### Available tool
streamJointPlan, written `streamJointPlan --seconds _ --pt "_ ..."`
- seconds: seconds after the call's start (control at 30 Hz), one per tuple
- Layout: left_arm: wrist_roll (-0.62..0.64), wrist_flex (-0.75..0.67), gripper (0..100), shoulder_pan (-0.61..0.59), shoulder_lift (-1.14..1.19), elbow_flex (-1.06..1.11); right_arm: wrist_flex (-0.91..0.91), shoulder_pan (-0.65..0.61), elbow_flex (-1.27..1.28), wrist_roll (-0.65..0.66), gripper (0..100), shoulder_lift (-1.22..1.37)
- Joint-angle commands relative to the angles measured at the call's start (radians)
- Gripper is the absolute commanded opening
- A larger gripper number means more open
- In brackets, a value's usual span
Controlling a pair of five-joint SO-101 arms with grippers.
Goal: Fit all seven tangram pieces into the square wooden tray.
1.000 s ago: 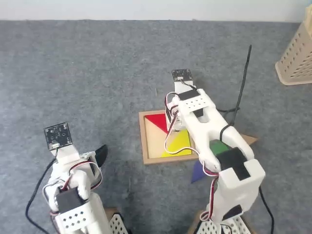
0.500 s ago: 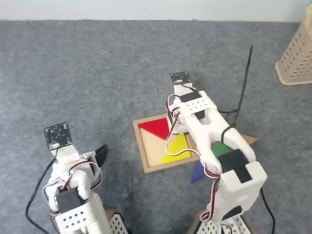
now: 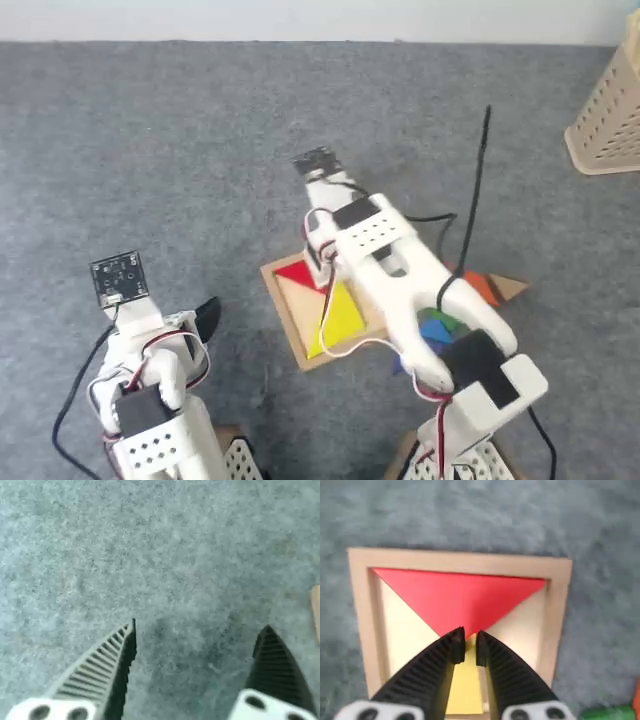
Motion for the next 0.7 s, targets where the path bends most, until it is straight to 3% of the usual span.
streamJointPlan --seconds 0.0,0.43,0.67 --pt "-0.002 -0.002 35 0.002 -0.012 -0.013 -0.054 -0.05 -0.015 0.052 0.6 -0.053" --pt "-0.002 -0.002 35 0.002 -0.012 -0.013 -0.079 -0.176 -0.081 0.192 1.1 -0.047" --pt "-0.002 -0.002 35 0.002 -0.012 -0.013 -0.027 -0.177 -0.084 0.238 24.7 -0.059"
